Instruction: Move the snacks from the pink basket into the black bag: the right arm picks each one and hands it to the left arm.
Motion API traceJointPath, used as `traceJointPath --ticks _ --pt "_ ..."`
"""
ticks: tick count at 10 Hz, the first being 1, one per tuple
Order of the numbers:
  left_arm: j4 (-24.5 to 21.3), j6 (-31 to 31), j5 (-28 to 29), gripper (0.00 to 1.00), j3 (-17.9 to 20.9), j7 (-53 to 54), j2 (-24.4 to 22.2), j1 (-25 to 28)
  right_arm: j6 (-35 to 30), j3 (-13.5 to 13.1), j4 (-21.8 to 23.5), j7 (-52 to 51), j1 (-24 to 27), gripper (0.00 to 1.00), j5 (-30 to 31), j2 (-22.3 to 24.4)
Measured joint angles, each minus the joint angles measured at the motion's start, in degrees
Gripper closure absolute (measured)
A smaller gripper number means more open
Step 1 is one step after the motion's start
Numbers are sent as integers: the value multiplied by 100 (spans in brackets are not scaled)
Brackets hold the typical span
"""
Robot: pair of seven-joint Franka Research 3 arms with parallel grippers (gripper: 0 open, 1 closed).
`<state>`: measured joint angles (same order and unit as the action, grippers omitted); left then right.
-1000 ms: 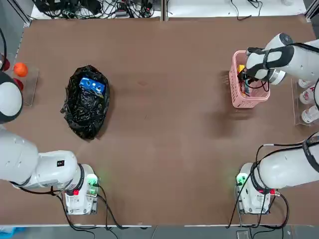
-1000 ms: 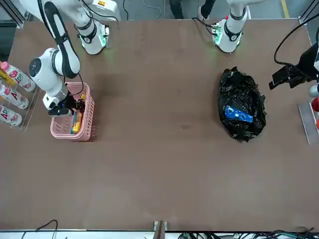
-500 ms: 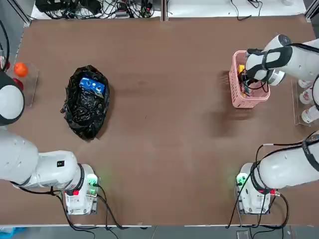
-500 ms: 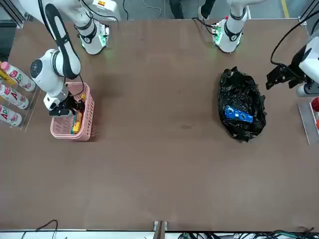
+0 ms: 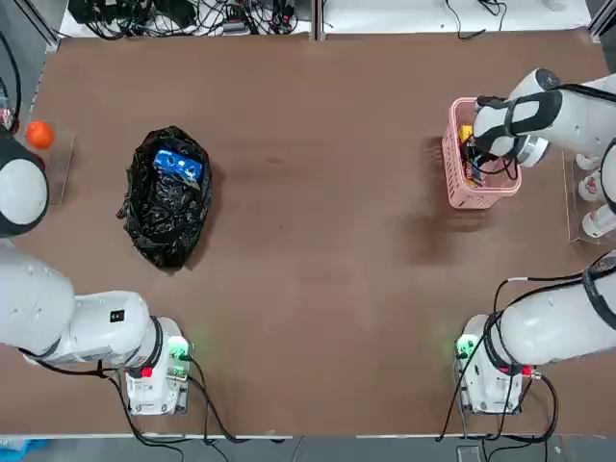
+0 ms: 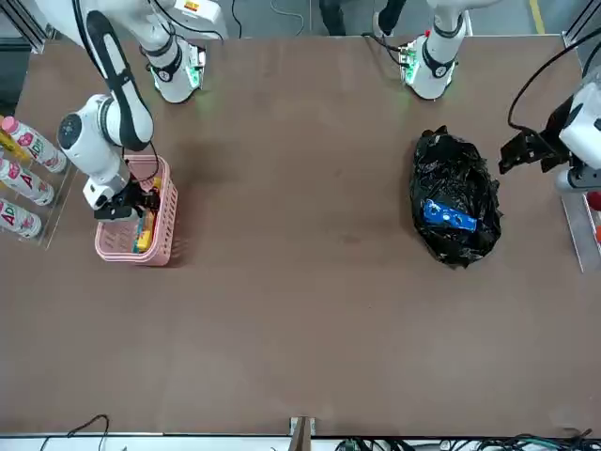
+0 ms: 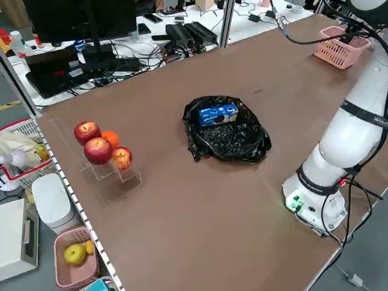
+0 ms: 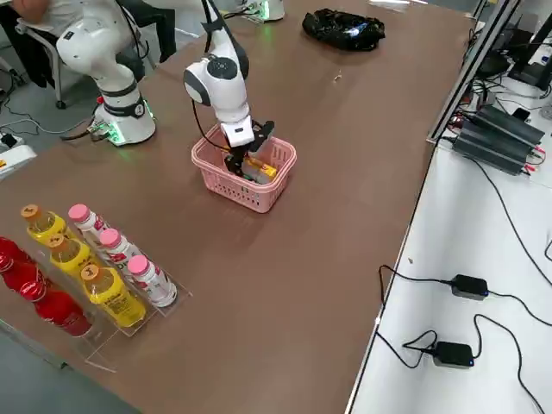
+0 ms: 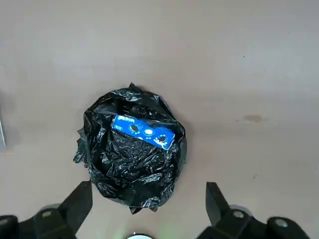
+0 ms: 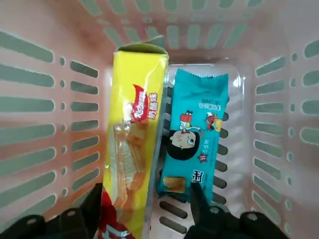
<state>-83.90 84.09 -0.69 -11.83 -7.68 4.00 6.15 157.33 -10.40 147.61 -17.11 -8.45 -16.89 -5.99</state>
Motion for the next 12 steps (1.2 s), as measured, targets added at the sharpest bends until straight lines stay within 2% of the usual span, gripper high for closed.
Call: traceJointPath --ticks 8,10,12 --pt "22 23 1 0 74 -38 21 34 191 23 -2 -2 -7 33 -11 -154" --pt "33 41 2 0 360 -38 21 -83 195 26 -6 -2 -9 36 -16 -164" --pt "73 49 2 0 863 -38 21 -463 196 28 -8 -2 -12 44 -19 -166"
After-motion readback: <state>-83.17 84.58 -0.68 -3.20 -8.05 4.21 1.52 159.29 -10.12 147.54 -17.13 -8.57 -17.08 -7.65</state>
